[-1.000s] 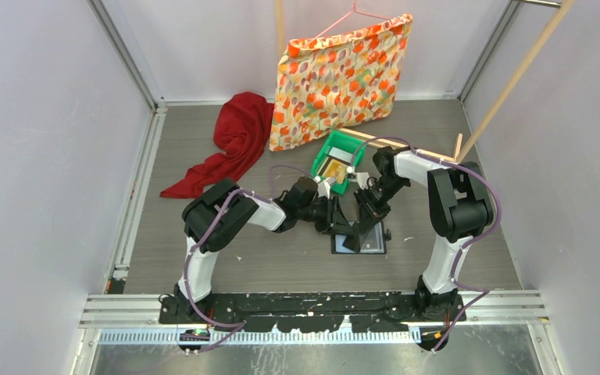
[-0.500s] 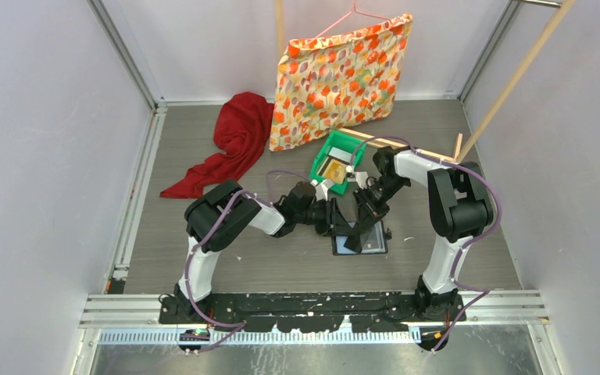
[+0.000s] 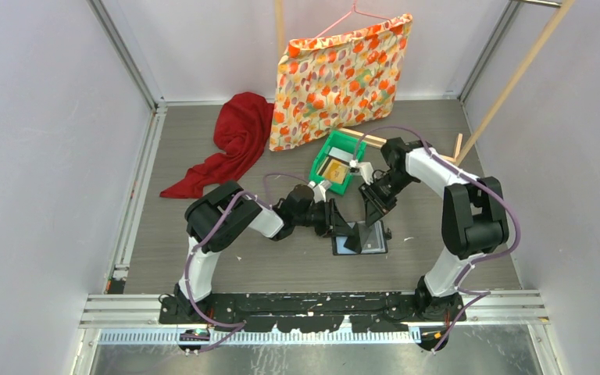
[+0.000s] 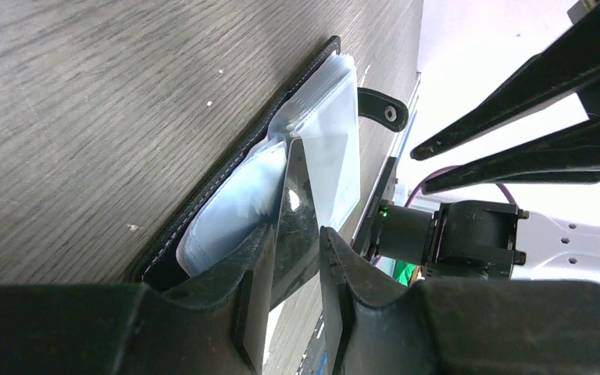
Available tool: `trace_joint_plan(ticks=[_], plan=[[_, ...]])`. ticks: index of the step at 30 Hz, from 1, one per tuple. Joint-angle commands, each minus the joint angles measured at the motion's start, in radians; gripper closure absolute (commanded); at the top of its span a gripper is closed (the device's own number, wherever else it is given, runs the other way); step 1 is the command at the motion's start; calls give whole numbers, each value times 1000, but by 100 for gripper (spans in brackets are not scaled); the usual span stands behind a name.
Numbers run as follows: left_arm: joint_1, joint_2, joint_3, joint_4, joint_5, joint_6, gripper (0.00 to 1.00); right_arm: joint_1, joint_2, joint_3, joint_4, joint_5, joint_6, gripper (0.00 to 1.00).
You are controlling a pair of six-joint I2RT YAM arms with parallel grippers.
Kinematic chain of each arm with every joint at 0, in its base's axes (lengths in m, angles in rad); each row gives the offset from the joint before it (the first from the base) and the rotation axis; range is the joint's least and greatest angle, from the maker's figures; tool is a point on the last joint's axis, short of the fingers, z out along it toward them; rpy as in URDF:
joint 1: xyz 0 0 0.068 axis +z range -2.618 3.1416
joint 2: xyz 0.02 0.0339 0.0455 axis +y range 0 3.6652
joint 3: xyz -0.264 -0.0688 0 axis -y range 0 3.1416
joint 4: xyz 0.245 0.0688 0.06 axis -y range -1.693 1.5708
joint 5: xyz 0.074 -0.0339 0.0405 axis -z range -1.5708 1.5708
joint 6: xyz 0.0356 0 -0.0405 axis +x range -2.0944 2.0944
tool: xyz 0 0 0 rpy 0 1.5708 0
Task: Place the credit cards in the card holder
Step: Insert the credit card into the card holder.
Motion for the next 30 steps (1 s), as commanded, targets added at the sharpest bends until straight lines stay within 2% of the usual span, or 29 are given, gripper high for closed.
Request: trace_joint_plan(ticks=[1,8,20,25,30], plan=[[-5,-1,-10,24,-19,-1,70,2,34,-13,-25,61,-54,78],[-13,-5,-21,37,-34,-18,70,39,125,-5,2,121,9,79],[-39,32,-44,193,-32,-126,69,41,167,-7,26,168,53,80],[-43,39,-35,173,-33,-121,75,41,162,-7,26,164,53,80],[-42,45,-31,156,-38,-106,93,40,148,-5,20,152,46,80]])
